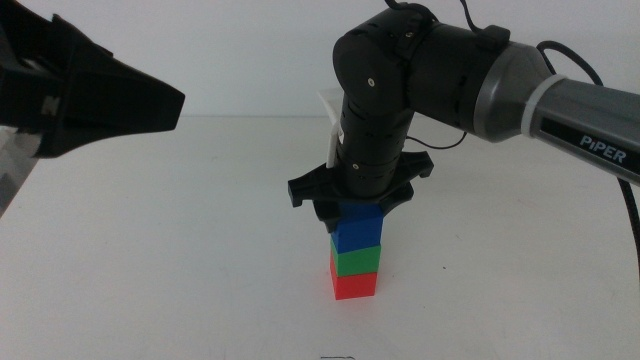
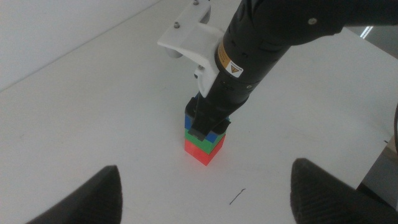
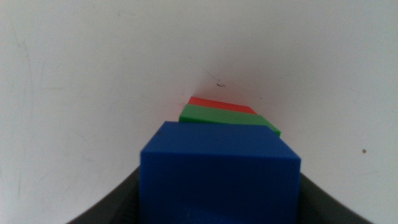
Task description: Stack red cubes first, then green, then blue cubes in a specific spot.
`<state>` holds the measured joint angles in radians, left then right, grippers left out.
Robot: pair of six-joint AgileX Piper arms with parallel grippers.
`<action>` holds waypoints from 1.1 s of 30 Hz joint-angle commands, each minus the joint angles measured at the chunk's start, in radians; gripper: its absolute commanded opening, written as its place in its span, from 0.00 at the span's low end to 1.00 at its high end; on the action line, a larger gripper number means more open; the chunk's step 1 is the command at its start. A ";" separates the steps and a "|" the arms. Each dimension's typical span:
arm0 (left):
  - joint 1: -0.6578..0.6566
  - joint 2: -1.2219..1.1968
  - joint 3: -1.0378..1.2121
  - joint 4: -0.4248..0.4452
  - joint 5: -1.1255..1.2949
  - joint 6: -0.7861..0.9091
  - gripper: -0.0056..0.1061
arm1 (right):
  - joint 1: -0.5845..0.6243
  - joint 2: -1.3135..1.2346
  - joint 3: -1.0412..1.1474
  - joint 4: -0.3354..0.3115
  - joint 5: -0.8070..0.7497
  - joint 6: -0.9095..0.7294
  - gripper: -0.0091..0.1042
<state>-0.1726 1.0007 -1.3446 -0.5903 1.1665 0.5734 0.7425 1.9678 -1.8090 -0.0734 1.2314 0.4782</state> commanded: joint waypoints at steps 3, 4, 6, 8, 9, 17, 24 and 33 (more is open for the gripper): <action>-0.001 -0.005 -0.023 -0.040 -0.050 -0.005 0.87 | 0.001 -0.042 -0.022 -0.008 0.055 0.003 0.66; -0.001 -0.005 -0.023 -0.040 -0.050 -0.005 0.87 | 0.001 -0.042 -0.022 -0.008 0.054 0.003 0.70; -0.001 -0.005 -0.023 -0.040 -0.050 -0.005 0.87 | 0.001 -0.042 -0.022 -0.008 0.054 0.003 0.78; -0.001 -0.005 -0.023 -0.040 -0.050 -0.005 0.87 | 0.001 -0.042 -0.022 -0.008 0.054 0.003 0.85; -0.001 -0.005 -0.023 -0.040 -0.050 -0.005 0.87 | 0.001 -0.058 -0.024 -0.012 0.051 0.003 0.90; -0.001 -0.005 -0.023 -0.040 -0.050 -0.005 0.87 | 0.001 -0.116 -0.030 -0.047 0.055 0.002 0.90; -0.001 -0.005 -0.023 -0.040 -0.050 -0.005 0.87 | 0.003 -0.218 -0.031 -0.043 0.054 -0.026 0.90; -0.001 -0.005 -0.023 -0.040 -0.050 -0.005 0.87 | -0.151 -0.447 0.039 -0.038 -0.121 -0.093 0.90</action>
<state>-0.1726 1.0007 -1.3446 -0.5903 1.1665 0.5734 0.6406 1.6041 -1.7679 -0.0841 1.1803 0.4050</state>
